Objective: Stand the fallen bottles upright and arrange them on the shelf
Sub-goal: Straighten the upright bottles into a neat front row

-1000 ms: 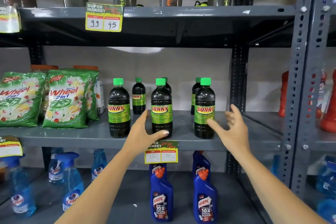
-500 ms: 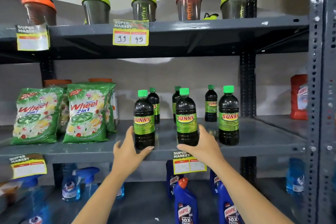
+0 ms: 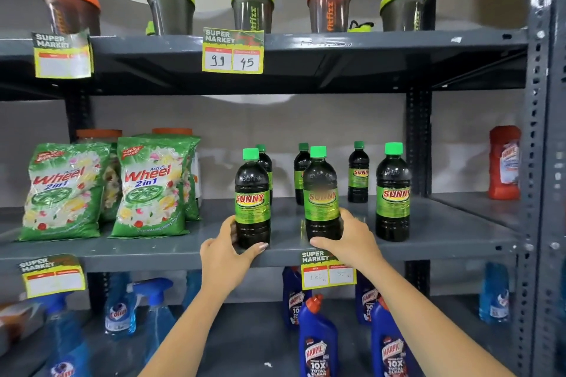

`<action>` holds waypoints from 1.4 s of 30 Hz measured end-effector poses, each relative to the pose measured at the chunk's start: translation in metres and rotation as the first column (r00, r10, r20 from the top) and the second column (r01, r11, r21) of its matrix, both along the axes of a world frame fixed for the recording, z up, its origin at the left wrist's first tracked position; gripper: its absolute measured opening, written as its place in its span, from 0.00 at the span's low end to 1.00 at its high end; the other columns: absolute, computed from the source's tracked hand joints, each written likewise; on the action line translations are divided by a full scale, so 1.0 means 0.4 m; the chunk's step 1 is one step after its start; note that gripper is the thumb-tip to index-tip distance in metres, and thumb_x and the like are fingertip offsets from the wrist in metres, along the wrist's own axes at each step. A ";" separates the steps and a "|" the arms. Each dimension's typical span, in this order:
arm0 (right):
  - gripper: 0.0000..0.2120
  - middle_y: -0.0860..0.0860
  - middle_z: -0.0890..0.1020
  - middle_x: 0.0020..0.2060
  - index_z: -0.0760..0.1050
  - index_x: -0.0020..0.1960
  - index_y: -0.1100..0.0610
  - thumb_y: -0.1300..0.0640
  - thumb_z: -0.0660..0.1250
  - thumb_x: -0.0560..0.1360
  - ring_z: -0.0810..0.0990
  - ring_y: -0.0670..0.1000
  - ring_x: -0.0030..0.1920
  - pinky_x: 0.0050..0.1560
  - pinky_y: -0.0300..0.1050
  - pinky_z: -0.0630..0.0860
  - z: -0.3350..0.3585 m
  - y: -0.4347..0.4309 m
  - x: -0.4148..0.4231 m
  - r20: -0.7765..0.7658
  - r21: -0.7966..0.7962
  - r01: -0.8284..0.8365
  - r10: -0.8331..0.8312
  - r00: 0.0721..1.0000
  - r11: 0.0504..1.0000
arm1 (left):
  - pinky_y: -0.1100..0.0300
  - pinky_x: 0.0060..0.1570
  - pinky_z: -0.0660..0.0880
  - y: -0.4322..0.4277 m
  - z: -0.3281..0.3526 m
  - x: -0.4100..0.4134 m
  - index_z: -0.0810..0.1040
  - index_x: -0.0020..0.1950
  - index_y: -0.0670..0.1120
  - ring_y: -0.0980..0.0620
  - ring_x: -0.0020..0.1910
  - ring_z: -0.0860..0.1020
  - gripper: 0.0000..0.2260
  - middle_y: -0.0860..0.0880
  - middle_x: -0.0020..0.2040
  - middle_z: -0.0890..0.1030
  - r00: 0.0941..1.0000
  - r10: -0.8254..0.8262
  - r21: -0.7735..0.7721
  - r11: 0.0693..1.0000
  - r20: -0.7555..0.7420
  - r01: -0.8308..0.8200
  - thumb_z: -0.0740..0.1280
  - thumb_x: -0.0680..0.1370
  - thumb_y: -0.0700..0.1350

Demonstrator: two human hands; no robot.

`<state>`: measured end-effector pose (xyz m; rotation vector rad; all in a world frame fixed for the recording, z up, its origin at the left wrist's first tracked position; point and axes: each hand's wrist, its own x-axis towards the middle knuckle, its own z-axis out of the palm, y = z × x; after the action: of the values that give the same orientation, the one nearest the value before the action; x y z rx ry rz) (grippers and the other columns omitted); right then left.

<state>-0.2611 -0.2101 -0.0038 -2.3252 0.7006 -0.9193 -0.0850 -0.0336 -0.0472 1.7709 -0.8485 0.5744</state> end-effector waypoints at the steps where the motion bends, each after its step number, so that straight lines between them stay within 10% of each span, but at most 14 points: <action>1: 0.33 0.47 0.80 0.59 0.69 0.67 0.49 0.42 0.76 0.66 0.78 0.52 0.59 0.59 0.51 0.75 0.001 -0.002 0.000 -0.002 0.003 -0.009 0.009 1.000 1.000 | 0.48 0.62 0.71 0.001 0.002 -0.001 0.70 0.67 0.51 0.55 0.55 0.79 0.35 0.54 0.55 0.82 1.000 -0.003 0.004 1.000 -0.010 0.003 0.77 0.64 0.59; 18: 0.33 0.45 0.79 0.61 0.67 0.68 0.47 0.40 0.75 0.67 0.77 0.51 0.62 0.64 0.58 0.71 -0.004 -0.034 0.001 -0.002 -0.012 -0.081 0.081 0.997 0.997 | 0.51 0.63 0.71 0.009 0.029 -0.023 0.72 0.65 0.57 0.60 0.53 0.80 0.30 0.65 0.47 0.78 1.000 -0.015 0.115 0.993 -0.027 0.018 0.77 0.65 0.58; 27: 0.34 0.44 0.81 0.57 0.68 0.65 0.46 0.38 0.75 0.64 0.78 0.51 0.60 0.63 0.59 0.71 -0.019 -0.035 0.002 0.043 -0.002 -0.064 0.064 0.997 0.998 | 0.69 0.58 0.67 0.013 0.038 -0.042 0.72 0.66 0.54 0.63 0.52 0.77 0.34 0.58 0.55 0.81 0.993 -0.054 0.079 0.995 -0.108 0.062 0.79 0.63 0.56; 31: 0.49 0.50 0.76 0.66 0.58 0.76 0.49 0.37 0.76 0.63 0.72 0.56 0.68 0.67 0.60 0.68 -0.024 -0.027 -0.013 0.046 0.052 -0.093 0.090 0.995 0.994 | 0.64 0.63 0.65 0.012 0.038 -0.039 0.67 0.70 0.54 0.58 0.61 0.76 0.38 0.62 0.59 0.77 0.994 -0.039 0.162 0.985 -0.102 0.055 0.76 0.64 0.60; 34: 0.45 0.50 0.75 0.67 0.59 0.77 0.50 0.42 0.76 0.67 0.73 0.51 0.66 0.64 0.57 0.73 -0.041 -0.016 -0.059 0.389 0.101 -0.116 0.069 0.919 0.988 | 0.51 0.71 0.61 0.016 0.044 -0.070 0.58 0.76 0.49 0.51 0.71 0.66 0.46 0.53 0.73 0.67 0.986 0.054 0.085 0.996 -0.158 -0.041 0.74 0.65 0.63; 38: 0.19 0.45 0.77 0.52 0.73 0.62 0.51 0.53 0.71 0.73 0.76 0.51 0.52 0.51 0.58 0.76 -0.047 -0.067 -0.151 0.780 -0.044 0.207 -0.096 0.618 0.977 | 0.55 0.55 0.72 -0.017 0.042 -0.211 0.77 0.57 0.46 0.54 0.53 0.77 0.12 0.54 0.53 0.79 0.953 0.181 -0.368 0.926 0.244 -0.082 0.67 0.75 0.47; 42: 0.44 0.52 0.71 0.67 0.60 0.74 0.52 0.45 0.78 0.66 0.72 0.54 0.66 0.64 0.58 0.72 -0.042 -0.169 -0.194 0.483 0.155 0.156 -0.212 0.850 0.976 | 0.58 0.60 0.73 -0.135 0.017 -0.287 0.72 0.66 0.48 0.58 0.60 0.74 0.19 0.54 0.60 0.77 0.986 -0.136 -0.110 0.983 0.101 0.147 0.68 0.76 0.47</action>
<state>-0.3385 -0.2776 -0.0206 -1.8234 0.7335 -1.4583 -0.2000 -0.0877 -0.0403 1.5733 -0.9773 0.6040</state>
